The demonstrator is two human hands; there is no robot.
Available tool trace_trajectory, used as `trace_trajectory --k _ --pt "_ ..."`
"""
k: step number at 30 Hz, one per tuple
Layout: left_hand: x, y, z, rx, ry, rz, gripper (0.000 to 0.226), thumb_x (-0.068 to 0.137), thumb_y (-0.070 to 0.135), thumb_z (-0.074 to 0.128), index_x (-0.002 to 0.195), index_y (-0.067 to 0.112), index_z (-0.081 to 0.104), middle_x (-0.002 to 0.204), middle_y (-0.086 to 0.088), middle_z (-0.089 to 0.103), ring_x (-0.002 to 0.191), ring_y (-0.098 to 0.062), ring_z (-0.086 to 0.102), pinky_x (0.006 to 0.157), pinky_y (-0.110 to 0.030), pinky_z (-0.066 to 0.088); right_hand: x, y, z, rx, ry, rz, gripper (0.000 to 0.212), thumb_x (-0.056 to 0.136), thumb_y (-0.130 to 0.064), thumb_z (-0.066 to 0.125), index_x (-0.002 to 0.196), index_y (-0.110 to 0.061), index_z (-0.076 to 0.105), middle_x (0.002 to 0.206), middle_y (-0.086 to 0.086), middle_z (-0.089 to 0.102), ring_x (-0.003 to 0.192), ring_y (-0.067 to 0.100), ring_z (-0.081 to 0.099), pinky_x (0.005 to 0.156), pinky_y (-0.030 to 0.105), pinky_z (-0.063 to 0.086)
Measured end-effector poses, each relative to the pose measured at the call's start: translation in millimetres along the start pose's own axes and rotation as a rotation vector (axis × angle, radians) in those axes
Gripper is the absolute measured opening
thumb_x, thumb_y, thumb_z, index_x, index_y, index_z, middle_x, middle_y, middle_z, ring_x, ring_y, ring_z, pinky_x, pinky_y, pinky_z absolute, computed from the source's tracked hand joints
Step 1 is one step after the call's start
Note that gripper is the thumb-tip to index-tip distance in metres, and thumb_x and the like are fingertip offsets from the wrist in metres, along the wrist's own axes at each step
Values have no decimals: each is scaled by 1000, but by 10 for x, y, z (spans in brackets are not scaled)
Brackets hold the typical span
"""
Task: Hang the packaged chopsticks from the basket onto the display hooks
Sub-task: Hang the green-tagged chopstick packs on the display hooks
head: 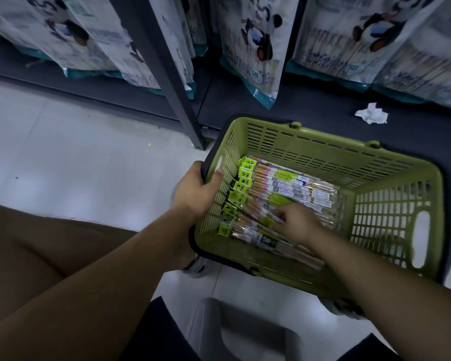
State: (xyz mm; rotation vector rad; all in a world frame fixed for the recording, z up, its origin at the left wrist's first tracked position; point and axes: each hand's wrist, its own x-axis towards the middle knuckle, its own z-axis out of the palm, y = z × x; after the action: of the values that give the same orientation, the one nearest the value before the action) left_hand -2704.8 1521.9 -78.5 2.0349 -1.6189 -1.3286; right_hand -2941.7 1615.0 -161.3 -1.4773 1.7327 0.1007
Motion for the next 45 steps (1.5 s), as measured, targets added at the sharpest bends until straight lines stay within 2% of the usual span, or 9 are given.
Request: trace_trajectory --k 3,6,11,14,17,22,25,29,45 --pt "-42 24 -10 64 166 186 52 90 44 66 132 19 50 119 -3 57 104 -26 61 94 -46 53 4 -40 -323 161 83 4 28 87 -33 80 70 -21 61 64 -5 51 64 18 50 57 29 31" --pt "-109 201 -10 83 297 371 39 92 39 65 124 16 61 116 0 55 98 -16 60 88 -35 52 -42 -304 -712 370 168 -80 26 84 -32 83 66 -22 67 53 -8 45 54 11 42 54 31 27" --pt "-233 545 48 -410 -165 170 22 97 45 62 100 28 75 91 15 75 92 -3 68 90 -31 53 -197 -932 -1044 518 103 -248 22 82 -36 83 86 -16 76 72 2 72 64 20 65 64 31 47" --pt "-282 597 30 -693 -192 80 17 106 25 55 105 18 71 94 4 74 95 -17 68 98 -47 53 -227 -1052 -969 610 73 -280 12 84 -34 82 79 -25 75 65 -11 65 59 4 57 60 23 46" --pt "-251 587 -59 -803 -99 -23 26 110 25 45 121 4 56 104 -13 74 94 -28 74 85 -49 61 -190 -995 -808 765 73 -201 5 86 -41 78 86 -36 77 81 -13 76 68 -2 65 70 24 55" --pt "-104 483 -284 -818 -41 -58 24 110 28 46 107 6 52 69 -6 68 50 -18 59 51 -30 52 -87 -469 -223 305 77 -7 18 94 -34 71 100 -18 71 99 2 71 96 22 67 81 30 51" --pt "-91 406 -264 -727 -44 -56 29 108 34 49 108 7 55 68 -5 63 47 -16 48 47 -28 43 -138 -207 137 37 -98 31 47 94 -38 70 133 -16 61 129 8 63 115 27 60 87 29 47" --pt "-87 354 -210 -738 -51 -52 28 107 35 50 106 8 57 68 -5 60 48 -16 45 46 -27 41 -112 -150 366 -183 -47 5 66 86 -49 74 140 -19 52 138 9 56 126 30 50 99 37 44" --pt "-78 386 -175 -655 -57 -41 41 108 37 48 116 -2 59 74 -9 61 49 -16 48 45 -27 46 26 -90 329 -303 -256 -138 30 93 -45 67 78 -21 57 82 3 59 72 18 54 56 30 34"
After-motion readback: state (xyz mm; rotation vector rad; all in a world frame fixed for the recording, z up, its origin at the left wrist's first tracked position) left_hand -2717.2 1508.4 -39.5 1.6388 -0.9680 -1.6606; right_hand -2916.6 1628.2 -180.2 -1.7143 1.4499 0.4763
